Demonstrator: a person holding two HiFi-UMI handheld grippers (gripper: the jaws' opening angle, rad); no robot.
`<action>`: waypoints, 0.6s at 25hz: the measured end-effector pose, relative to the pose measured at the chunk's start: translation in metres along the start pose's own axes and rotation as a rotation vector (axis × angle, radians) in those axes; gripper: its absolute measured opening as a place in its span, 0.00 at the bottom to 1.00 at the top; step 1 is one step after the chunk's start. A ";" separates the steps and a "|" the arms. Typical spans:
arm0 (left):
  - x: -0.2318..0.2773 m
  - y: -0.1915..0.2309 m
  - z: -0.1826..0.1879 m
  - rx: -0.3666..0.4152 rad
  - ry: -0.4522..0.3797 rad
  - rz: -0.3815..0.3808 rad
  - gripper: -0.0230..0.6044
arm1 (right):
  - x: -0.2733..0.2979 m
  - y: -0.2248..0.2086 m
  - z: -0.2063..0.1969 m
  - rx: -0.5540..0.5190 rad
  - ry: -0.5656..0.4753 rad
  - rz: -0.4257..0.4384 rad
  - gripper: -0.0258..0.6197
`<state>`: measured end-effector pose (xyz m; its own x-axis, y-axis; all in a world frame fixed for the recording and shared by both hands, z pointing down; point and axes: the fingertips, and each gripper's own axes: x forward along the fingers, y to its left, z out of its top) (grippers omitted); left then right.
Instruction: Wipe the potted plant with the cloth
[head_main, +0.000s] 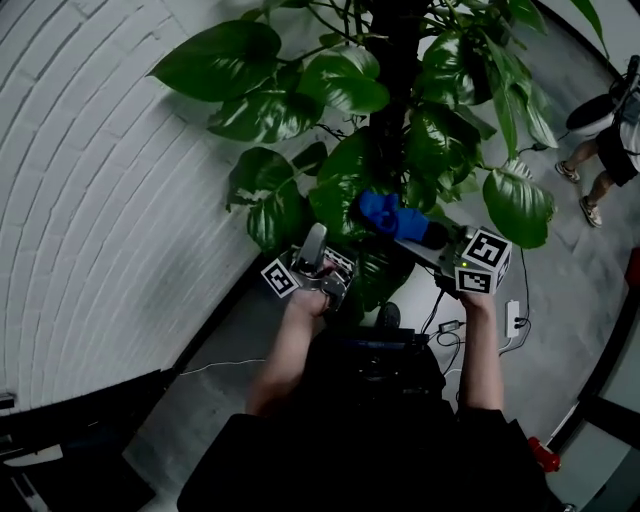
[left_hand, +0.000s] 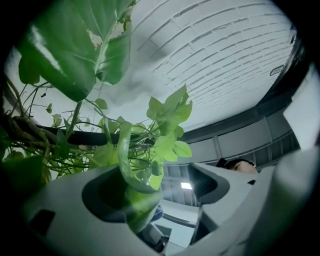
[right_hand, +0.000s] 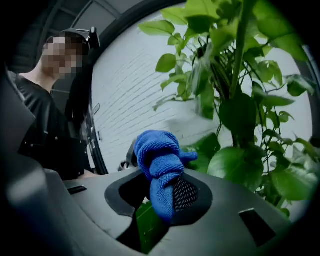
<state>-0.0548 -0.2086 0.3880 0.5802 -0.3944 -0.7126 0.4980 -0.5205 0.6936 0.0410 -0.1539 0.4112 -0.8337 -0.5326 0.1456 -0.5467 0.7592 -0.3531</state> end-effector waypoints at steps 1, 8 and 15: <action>0.000 0.000 0.000 0.007 0.006 0.001 0.67 | -0.008 -0.002 0.017 -0.012 -0.048 -0.032 0.23; 0.000 -0.001 0.004 0.046 0.013 0.014 0.63 | -0.022 -0.036 0.099 -0.131 -0.174 -0.305 0.23; 0.003 -0.004 -0.001 0.131 0.087 0.040 0.64 | 0.052 -0.047 0.036 -0.070 0.092 -0.222 0.23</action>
<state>-0.0546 -0.2069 0.3832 0.6541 -0.3528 -0.6691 0.3886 -0.6021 0.6974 0.0263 -0.2302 0.4022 -0.6943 -0.6553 0.2976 -0.7187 0.6530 -0.2389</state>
